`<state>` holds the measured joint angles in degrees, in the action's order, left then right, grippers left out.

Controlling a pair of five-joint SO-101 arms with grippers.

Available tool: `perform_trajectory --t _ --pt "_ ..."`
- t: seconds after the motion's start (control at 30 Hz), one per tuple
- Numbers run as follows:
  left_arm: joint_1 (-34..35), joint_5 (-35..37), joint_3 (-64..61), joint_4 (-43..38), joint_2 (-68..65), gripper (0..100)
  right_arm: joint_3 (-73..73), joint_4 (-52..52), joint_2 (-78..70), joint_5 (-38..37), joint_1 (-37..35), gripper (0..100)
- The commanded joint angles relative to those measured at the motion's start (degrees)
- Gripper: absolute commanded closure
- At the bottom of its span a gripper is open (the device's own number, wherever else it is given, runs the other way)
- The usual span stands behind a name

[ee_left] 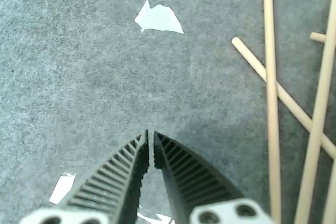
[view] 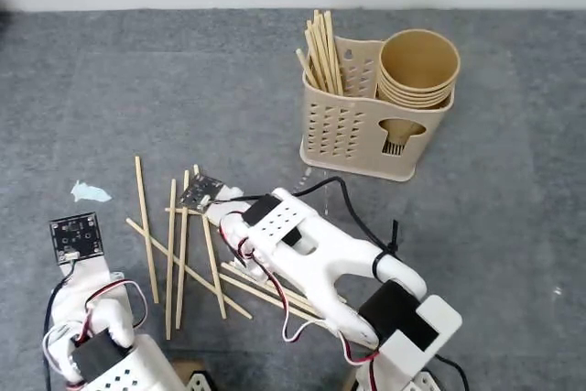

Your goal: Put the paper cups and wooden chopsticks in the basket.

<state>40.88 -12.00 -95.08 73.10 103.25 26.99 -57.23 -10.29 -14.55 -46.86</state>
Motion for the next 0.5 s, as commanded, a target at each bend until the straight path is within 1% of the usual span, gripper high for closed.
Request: perform_trajectory --t 0.0,0.07,0.27,0.47 --pt "-0.09 0.44 0.31 -1.32 0.88 98 -2.46 -0.04 -3.21 -0.70 -0.84 96.1" --pt "-0.09 0.44 0.31 -1.32 0.88 98 -2.37 -0.92 -3.03 -0.70 -0.84 99.5" --pt "-0.09 0.44 0.31 -1.32 0.88 98 -3.25 -6.02 -1.63 -0.79 1.80 99.1" --pt "-0.09 0.44 0.31 -1.32 0.88 98 -3.34 -12.35 7.16 -0.97 3.91 99.1"
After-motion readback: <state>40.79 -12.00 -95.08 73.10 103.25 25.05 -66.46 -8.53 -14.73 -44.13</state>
